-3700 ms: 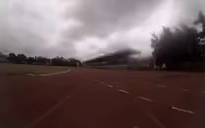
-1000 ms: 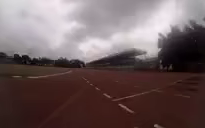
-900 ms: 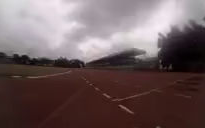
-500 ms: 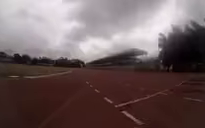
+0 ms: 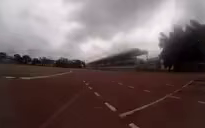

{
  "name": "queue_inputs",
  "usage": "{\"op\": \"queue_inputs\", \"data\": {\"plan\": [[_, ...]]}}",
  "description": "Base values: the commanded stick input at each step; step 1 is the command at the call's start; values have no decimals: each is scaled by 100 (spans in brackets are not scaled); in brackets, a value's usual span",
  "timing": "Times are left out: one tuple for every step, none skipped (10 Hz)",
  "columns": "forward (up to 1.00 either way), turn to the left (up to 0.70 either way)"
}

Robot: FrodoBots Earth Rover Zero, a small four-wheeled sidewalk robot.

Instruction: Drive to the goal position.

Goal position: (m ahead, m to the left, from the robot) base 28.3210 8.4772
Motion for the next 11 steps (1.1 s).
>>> {"op": "queue_inputs", "data": {"plan": [[70,0],[70,0],[70,0],[70,0],[70,0],[70,0],[70,0],[70,0],[70,0],[70,0],[70,0]]}}
